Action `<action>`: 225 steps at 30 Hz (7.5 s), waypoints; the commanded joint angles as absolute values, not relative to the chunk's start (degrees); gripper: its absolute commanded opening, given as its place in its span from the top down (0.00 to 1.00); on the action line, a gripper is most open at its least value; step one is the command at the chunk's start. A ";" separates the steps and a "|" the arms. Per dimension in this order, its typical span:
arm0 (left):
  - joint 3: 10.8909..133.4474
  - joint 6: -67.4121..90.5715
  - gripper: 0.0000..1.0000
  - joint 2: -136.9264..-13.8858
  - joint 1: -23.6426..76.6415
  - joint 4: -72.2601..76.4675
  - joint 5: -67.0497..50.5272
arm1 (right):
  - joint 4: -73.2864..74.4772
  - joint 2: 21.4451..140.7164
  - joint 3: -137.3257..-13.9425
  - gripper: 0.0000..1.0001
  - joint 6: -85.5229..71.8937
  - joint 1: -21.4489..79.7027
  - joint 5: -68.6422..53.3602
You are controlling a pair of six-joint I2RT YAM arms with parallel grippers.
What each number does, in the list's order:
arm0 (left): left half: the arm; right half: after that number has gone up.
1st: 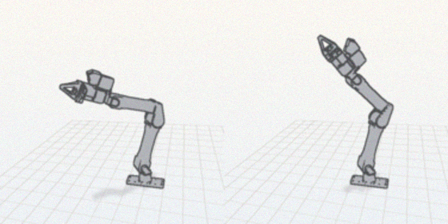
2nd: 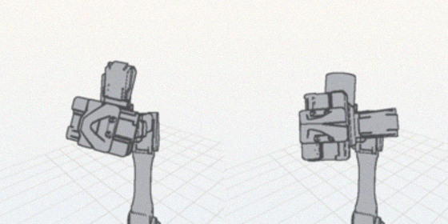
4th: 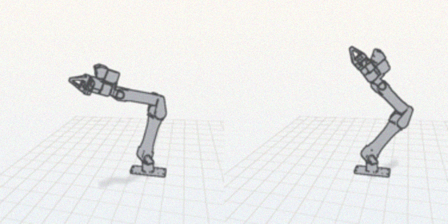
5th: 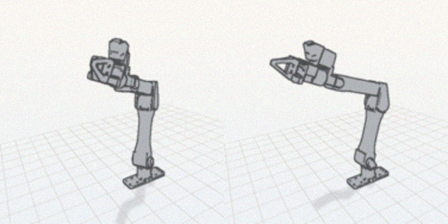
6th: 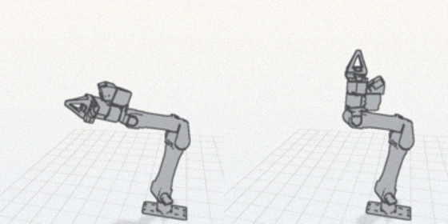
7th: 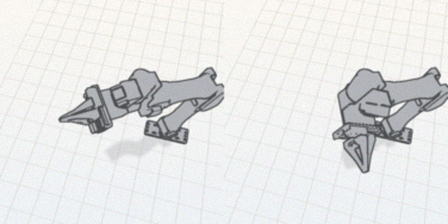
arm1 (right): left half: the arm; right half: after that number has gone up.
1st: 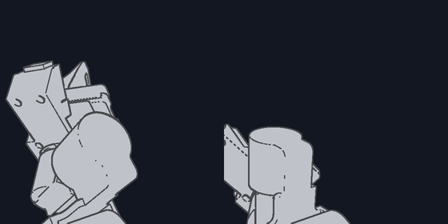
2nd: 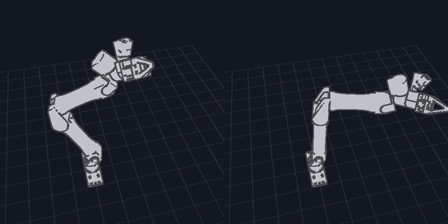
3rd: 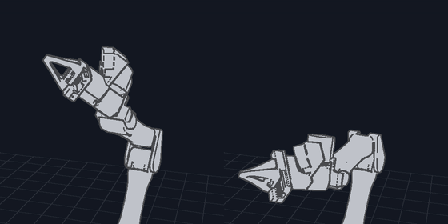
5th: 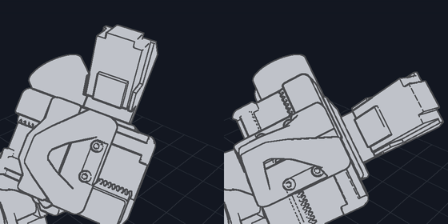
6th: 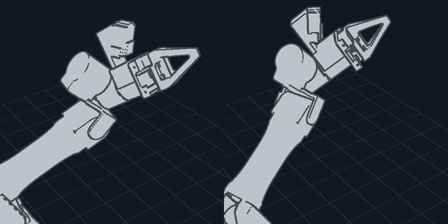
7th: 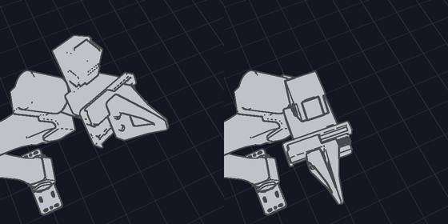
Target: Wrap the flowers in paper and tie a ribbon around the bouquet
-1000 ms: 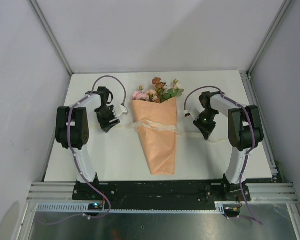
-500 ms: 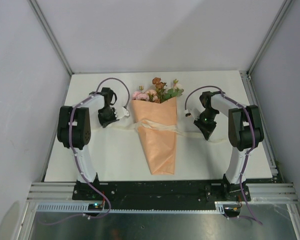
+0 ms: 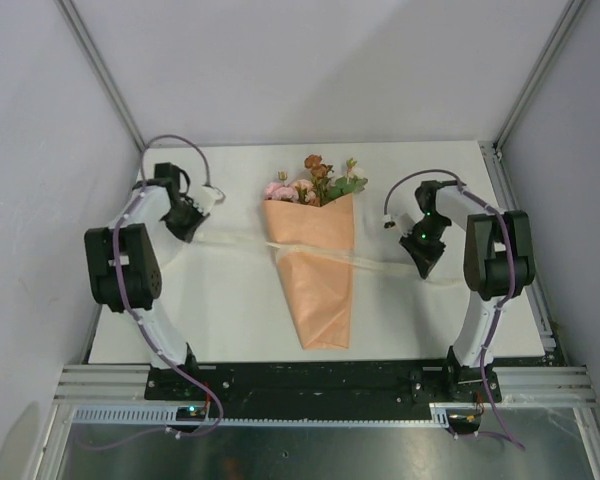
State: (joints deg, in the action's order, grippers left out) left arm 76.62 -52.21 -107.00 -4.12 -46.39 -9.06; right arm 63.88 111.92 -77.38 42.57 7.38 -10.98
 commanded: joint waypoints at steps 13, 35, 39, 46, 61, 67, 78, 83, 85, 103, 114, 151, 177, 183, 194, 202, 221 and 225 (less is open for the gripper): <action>85.21 -38.38 1.00 -104.59 -18.87 -45.53 -8.39 | 66.33 107.40 -80.12 1.00 46.78 -5.07 -3.72; 100.35 -27.05 1.00 -119.30 -29.81 -46.18 3.84 | 67.12 124.35 -83.95 1.00 35.04 -31.37 5.53; 103.12 -26.18 1.00 -120.64 -30.65 -47.36 4.12 | 68.87 126.76 -89.50 1.00 32.02 -33.39 4.99; 106.90 -25.18 1.00 -122.28 -31.65 -48.65 4.18 | 66.56 126.23 -90.34 1.00 31.07 -35.12 6.60; 106.48 -30.08 1.00 -119.68 -30.75 -49.69 0.25 | 63.85 118.87 -89.07 1.00 34.08 -33.09 -4.99; 95.21 -38.55 1.00 -110.10 -22.20 -49.23 -7.79 | 67.09 111.06 -82.25 1.00 41.54 -21.78 -13.56; 75.71 -52.57 0.02 -91.10 -7.55 -49.90 -23.31 | 68.99 105.22 -84.49 0.34 48.22 -11.96 -11.34; 69.51 -54.88 0.00 -88.03 0.53 -49.83 -27.60 | 67.43 101.76 -84.55 0.27 48.06 -1.87 -17.86; 67.65 -54.59 0.00 -88.04 4.04 -49.39 -28.74 | 68.08 102.72 -84.26 0.26 47.02 2.74 -20.33; 56.97 -59.87 0.02 -90.14 17.42 -37.45 -21.17 | 60.45 113.19 -77.38 0.33 35.71 24.29 -36.47; 60.39 -59.70 0.12 -95.34 18.82 -34.17 -18.27 | 54.86 113.70 -77.56 0.33 27.85 30.06 -42.86; 67.83 -59.70 0.57 -103.44 17.40 -42.80 -5.97 | 68.54 105.12 -79.27 0.32 35.45 7.31 -35.74; 69.18 -20.55 0.41 -86.19 -1.42 -37.87 -31.77 | 53.08 103.91 -96.38 0.36 26.66 29.73 -25.77; 67.10 -10.25 0.38 -84.48 -8.93 -33.70 -27.16 | 49.71 118.16 -114.04 0.36 24.75 42.92 -21.76; 63.22 -3.28 0.36 -79.70 -16.37 -31.56 -27.15 | 43.56 140.61 -133.85 0.27 25.77 53.62 -13.86; 60.38 -3.94 0.36 -74.93 -17.03 -31.42 -28.36 | 38.44 146.18 -134.54 0.26 26.08 53.41 -13.24; 61.82 -2.28 0.35 -75.88 -18.65 -31.33 -29.67 | 58.20 152.10 -136.50 0.60 35.84 53.40 -18.09; 61.54 -2.64 0.35 -76.48 -19.01 -31.35 -30.56 | 58.95 152.22 -137.23 0.85 37.03 53.58 -18.59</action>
State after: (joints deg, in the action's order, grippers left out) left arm 60.53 -2.96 -76.25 -18.22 -32.40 -28.25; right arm 49.63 149.25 -137.27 34.54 53.19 -17.87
